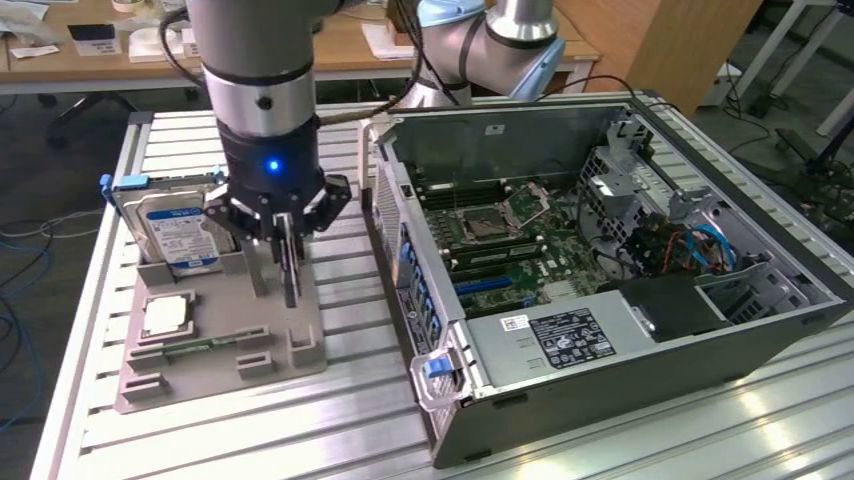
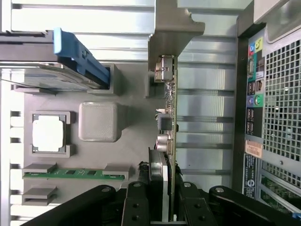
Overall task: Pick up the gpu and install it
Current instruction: 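Pick up the gpu and move the gpu toward the slot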
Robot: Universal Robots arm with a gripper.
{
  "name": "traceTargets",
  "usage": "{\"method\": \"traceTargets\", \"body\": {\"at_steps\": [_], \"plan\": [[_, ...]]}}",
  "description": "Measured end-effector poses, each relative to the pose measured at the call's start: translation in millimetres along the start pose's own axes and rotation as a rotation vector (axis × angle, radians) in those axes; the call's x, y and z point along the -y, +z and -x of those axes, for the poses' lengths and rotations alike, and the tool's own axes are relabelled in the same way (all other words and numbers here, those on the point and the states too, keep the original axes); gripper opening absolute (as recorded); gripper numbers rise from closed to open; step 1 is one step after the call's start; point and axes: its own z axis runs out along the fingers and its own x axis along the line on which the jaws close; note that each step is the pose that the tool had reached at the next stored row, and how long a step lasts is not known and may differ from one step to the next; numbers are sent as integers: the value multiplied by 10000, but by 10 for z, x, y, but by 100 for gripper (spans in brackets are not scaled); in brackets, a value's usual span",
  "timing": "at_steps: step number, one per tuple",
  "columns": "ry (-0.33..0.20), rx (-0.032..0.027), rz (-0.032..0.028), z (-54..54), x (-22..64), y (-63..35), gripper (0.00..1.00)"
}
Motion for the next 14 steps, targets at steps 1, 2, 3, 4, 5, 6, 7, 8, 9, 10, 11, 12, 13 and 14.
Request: {"method": "traceTargets", "body": {"at_steps": [1,2,3,4,5,6,7,8,9,10,11,12,13,14], "plan": [[-1,0,0,-1,-2,-44,28],[-1,1,0,-1,-5,-89,28],[-1,0,0,-2,-7,-134,28],[0,0,0,-3,-10,-182,28],[0,1,0,-4,-12,-226,28],[0,1,0,-5,-15,-271,28],[-1,1,0,-5,-17,-315,28],[0,1,0,-6,-20,-360,28],[0,0,0,-7,-22,-406,28],[-1,1,0,-8,-24,-454,28],[0,1,0,-9,-27,-499,28],[0,1,1,-10,-30,-543,28],[-1,2,0,-10,-32,-588,28],[-1,0,0,-11,-34,-632,28]]}}
